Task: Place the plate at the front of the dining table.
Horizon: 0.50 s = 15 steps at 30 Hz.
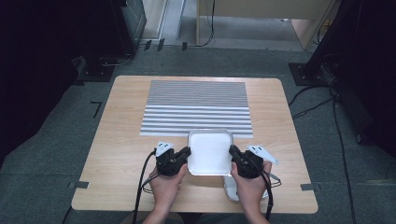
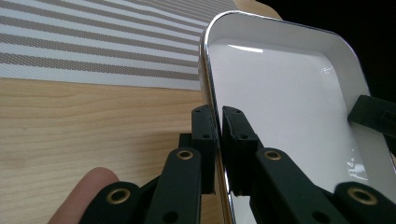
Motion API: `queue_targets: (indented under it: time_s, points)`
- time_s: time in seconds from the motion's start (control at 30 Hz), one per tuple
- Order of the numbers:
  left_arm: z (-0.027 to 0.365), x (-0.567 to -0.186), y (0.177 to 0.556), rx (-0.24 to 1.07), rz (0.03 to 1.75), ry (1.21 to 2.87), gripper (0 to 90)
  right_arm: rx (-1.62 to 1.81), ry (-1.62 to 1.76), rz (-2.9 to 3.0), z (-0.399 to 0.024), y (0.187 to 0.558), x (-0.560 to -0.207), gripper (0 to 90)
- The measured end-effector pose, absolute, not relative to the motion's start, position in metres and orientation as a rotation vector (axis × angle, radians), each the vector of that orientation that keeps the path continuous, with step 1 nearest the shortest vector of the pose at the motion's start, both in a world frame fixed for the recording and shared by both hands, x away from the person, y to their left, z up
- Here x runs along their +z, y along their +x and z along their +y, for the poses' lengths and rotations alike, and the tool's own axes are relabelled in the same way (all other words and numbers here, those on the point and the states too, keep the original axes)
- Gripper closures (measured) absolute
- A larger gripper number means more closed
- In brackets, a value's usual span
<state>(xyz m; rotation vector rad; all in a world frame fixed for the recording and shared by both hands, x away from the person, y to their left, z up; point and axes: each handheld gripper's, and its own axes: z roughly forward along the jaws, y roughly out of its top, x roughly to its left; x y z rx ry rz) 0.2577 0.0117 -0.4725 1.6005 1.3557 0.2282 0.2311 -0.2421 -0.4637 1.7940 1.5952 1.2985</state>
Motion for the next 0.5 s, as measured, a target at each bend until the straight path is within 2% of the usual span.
queue_targets:
  time_s: [0.5]
  points:
    - [0.033, -0.459, 0.277, 0.293, 1.370, 1.589, 85.8, 1.329, 1.768, 1.615, -0.219, 0.257, -0.454, 86.5]
